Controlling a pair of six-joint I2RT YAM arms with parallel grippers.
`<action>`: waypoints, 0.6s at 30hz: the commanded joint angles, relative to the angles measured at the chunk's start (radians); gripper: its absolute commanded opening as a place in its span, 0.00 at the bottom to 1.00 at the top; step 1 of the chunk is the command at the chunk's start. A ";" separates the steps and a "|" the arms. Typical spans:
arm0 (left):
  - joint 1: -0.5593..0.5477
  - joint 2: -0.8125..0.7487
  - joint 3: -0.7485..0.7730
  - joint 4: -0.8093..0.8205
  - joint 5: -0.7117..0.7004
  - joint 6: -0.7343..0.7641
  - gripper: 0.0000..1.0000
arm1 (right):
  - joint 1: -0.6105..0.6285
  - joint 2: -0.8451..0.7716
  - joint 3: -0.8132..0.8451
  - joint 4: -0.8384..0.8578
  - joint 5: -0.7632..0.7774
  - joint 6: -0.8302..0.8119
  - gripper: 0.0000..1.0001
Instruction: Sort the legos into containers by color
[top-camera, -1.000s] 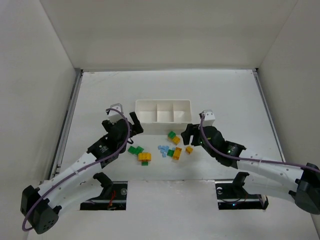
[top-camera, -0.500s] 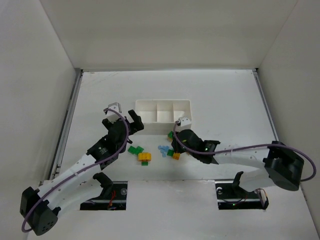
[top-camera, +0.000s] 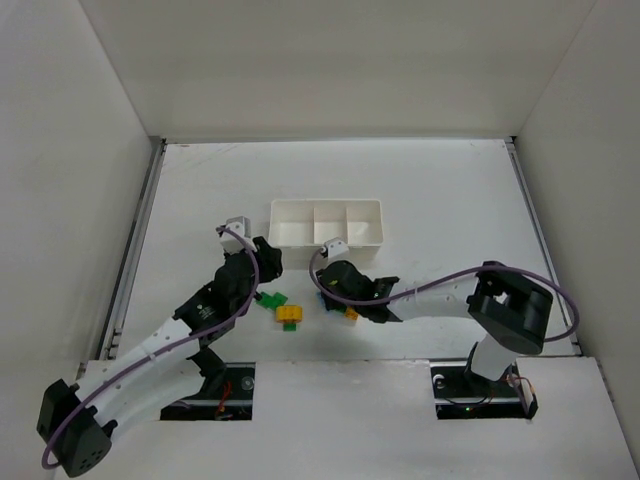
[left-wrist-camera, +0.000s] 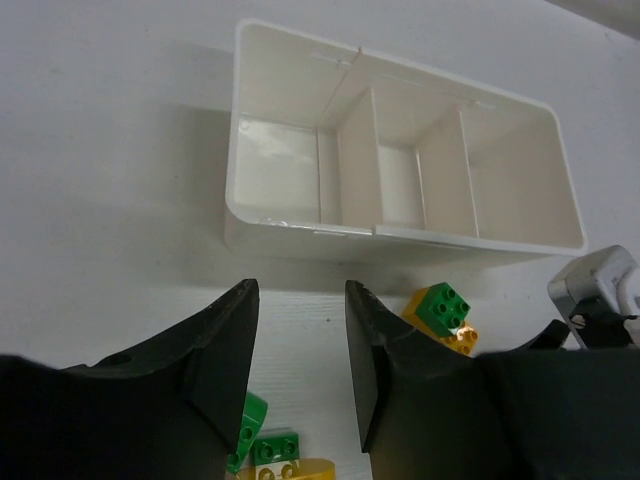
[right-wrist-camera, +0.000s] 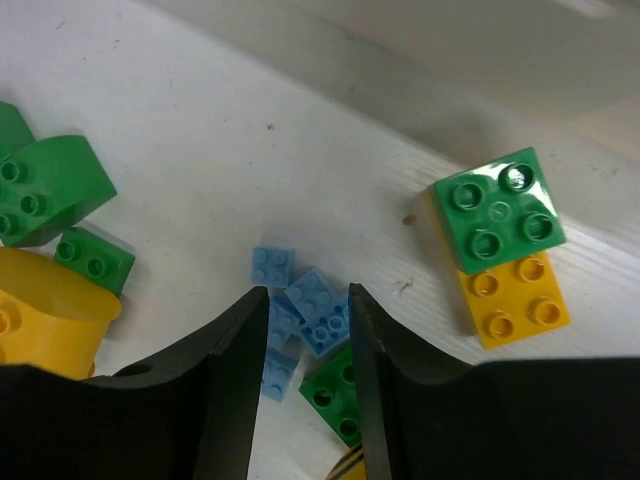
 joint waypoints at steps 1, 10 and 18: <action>0.006 -0.056 -0.019 0.017 0.016 -0.005 0.38 | 0.014 0.029 0.053 0.037 0.008 -0.020 0.41; 0.013 -0.060 -0.015 0.011 0.030 -0.004 0.42 | 0.021 0.053 0.033 0.009 0.055 -0.014 0.46; 0.013 -0.082 -0.015 0.004 0.035 0.001 0.43 | 0.027 0.092 0.082 -0.025 0.071 -0.039 0.31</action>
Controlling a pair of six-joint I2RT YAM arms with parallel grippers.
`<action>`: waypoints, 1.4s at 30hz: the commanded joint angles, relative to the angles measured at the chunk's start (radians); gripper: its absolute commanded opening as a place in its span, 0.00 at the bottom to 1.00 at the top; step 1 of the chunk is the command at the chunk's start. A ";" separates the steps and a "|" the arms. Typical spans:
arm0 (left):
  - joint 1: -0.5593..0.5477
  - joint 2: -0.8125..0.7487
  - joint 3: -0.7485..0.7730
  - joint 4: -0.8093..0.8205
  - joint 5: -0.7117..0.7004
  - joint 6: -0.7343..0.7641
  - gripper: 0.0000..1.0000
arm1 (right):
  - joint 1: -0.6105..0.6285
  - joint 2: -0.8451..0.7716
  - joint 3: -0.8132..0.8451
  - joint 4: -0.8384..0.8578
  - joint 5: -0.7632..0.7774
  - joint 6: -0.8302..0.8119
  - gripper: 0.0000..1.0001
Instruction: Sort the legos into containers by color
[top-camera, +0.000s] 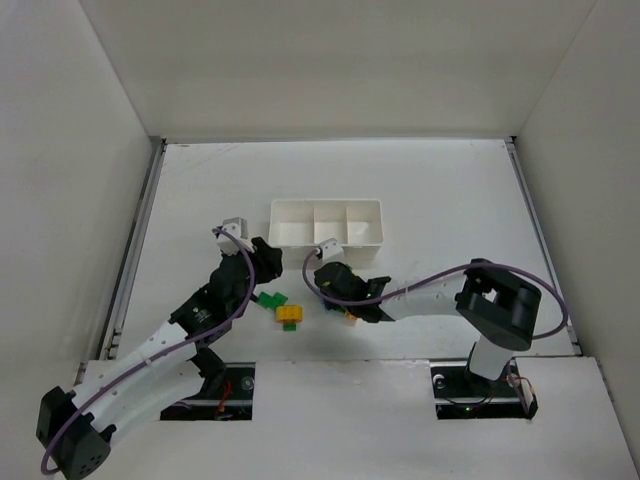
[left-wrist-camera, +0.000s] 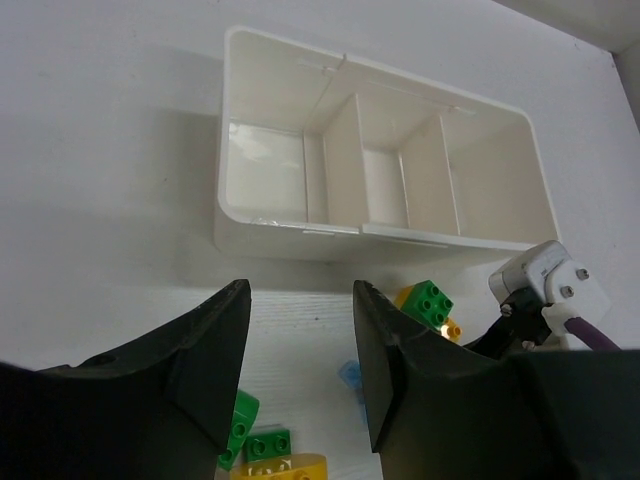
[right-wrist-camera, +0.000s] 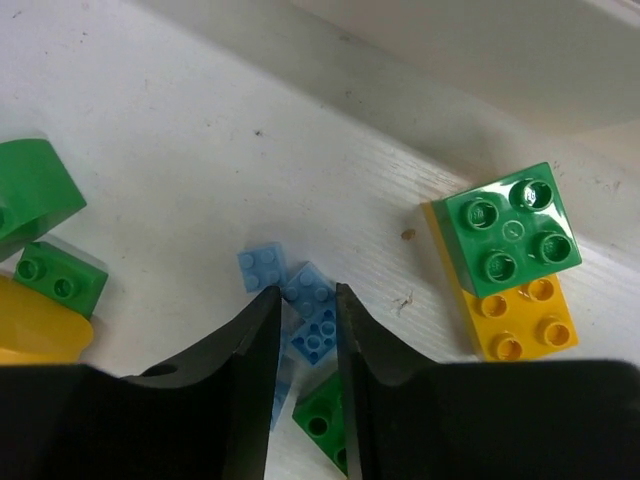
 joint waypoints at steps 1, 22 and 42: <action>0.006 -0.036 -0.007 0.005 0.001 0.003 0.43 | 0.011 0.021 0.042 -0.016 0.024 -0.017 0.29; -0.015 0.023 -0.003 -0.018 0.002 0.010 0.46 | -0.012 -0.194 -0.015 0.032 -0.009 -0.007 0.29; -0.021 -0.020 -0.034 -0.042 -0.004 -0.017 0.46 | -0.009 0.021 0.067 0.125 0.082 0.065 0.38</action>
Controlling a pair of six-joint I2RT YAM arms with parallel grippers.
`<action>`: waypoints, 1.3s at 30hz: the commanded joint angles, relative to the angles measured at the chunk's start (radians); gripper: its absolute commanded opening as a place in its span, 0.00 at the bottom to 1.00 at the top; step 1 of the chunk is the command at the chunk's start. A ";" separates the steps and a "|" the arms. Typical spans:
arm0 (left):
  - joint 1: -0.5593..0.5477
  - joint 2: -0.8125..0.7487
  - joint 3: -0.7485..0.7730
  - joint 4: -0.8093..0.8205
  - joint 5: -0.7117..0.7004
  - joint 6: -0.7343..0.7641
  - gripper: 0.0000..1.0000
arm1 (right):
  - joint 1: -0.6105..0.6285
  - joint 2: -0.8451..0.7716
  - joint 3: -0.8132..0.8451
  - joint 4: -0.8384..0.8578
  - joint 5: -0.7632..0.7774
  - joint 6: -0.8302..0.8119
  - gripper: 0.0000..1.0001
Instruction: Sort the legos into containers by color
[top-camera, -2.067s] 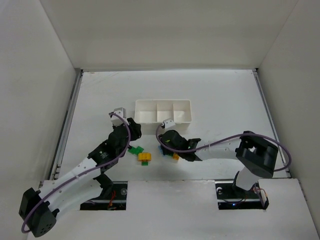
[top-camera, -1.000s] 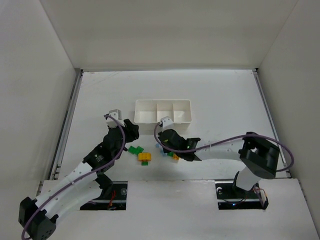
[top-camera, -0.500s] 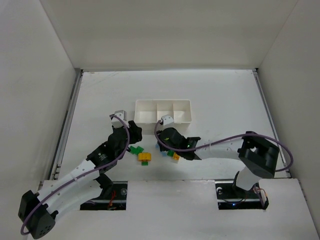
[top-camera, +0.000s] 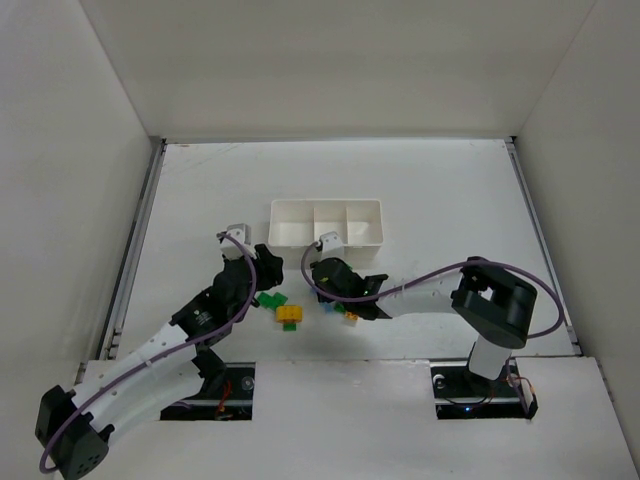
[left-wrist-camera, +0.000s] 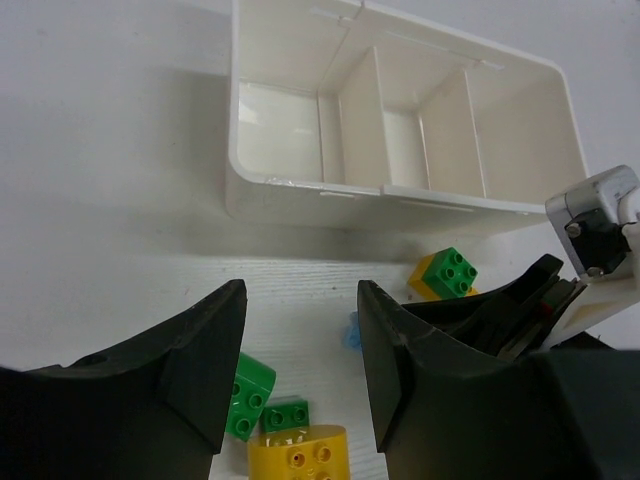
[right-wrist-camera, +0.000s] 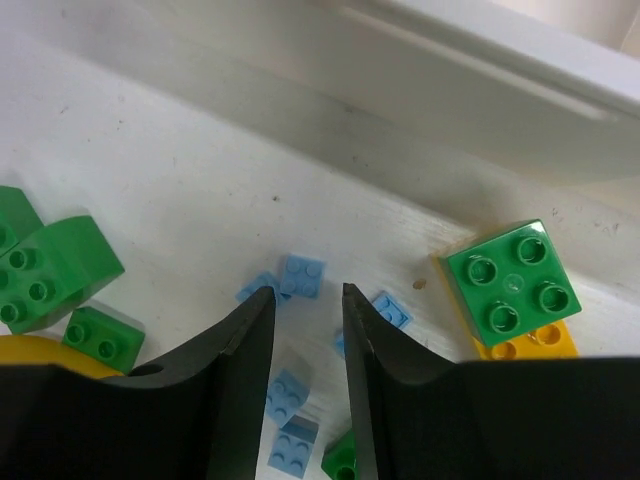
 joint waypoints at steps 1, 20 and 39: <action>-0.001 -0.002 -0.004 0.010 -0.006 -0.006 0.46 | 0.000 -0.007 0.032 0.063 0.045 0.032 0.38; 0.014 -0.016 -0.004 0.006 -0.007 -0.003 0.46 | 0.000 0.076 0.062 0.019 0.111 0.040 0.25; -0.050 0.015 -0.001 0.006 -0.024 -0.003 0.40 | -0.124 -0.113 0.242 0.082 -0.076 -0.044 0.22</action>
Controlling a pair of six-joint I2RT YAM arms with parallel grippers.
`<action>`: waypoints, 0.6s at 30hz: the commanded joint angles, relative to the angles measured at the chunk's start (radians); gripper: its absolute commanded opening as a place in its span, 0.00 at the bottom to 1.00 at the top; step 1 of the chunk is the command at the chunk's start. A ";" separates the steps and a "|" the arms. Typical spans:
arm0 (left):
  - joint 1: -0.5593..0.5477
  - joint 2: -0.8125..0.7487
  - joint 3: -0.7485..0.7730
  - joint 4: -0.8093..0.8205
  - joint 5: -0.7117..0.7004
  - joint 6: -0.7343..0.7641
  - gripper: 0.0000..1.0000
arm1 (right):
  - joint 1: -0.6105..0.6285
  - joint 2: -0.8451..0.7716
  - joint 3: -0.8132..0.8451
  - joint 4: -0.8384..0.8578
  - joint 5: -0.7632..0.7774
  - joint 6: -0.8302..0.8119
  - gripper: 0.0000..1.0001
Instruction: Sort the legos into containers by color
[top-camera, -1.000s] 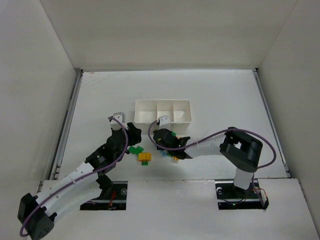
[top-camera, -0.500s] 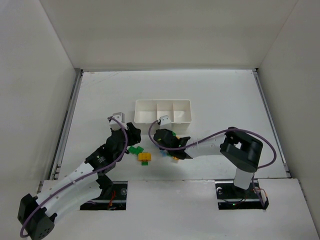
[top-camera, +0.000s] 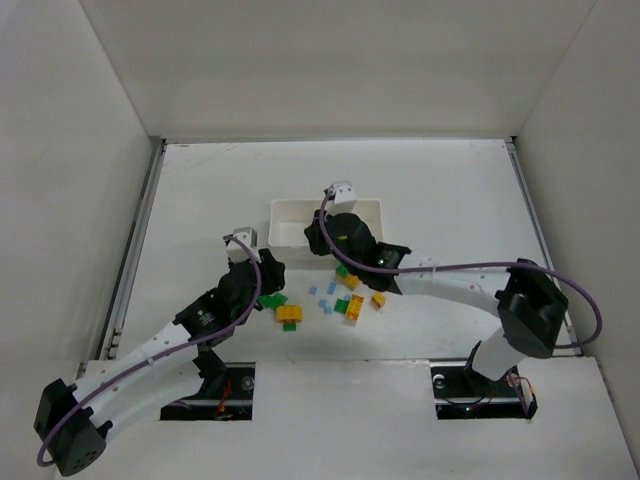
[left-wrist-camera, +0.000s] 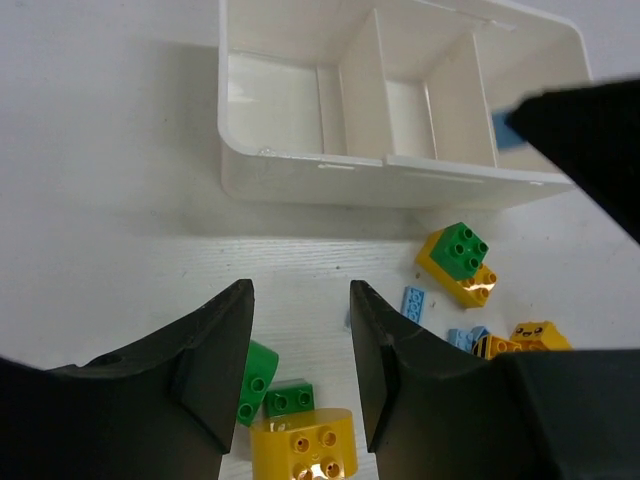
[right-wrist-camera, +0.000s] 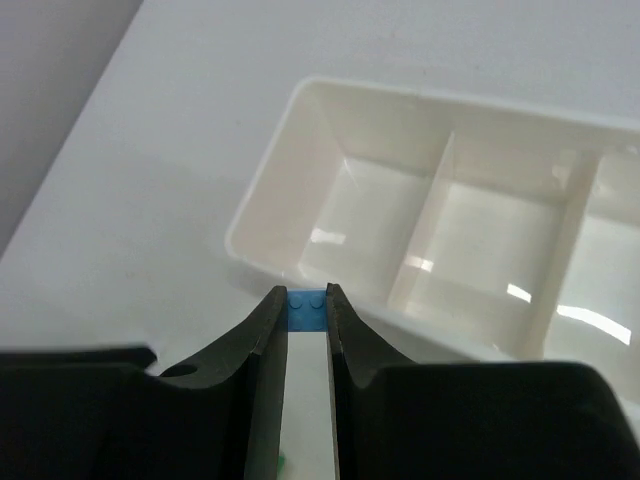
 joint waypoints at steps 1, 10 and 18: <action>-0.026 -0.003 0.011 0.023 -0.019 0.000 0.40 | -0.052 0.114 0.128 0.057 -0.101 -0.015 0.22; -0.109 0.148 0.022 0.075 -0.025 0.023 0.39 | -0.089 0.266 0.308 0.045 -0.106 -0.004 0.47; -0.173 0.346 0.097 0.155 -0.026 0.078 0.35 | -0.096 0.062 0.058 0.098 -0.032 0.005 0.44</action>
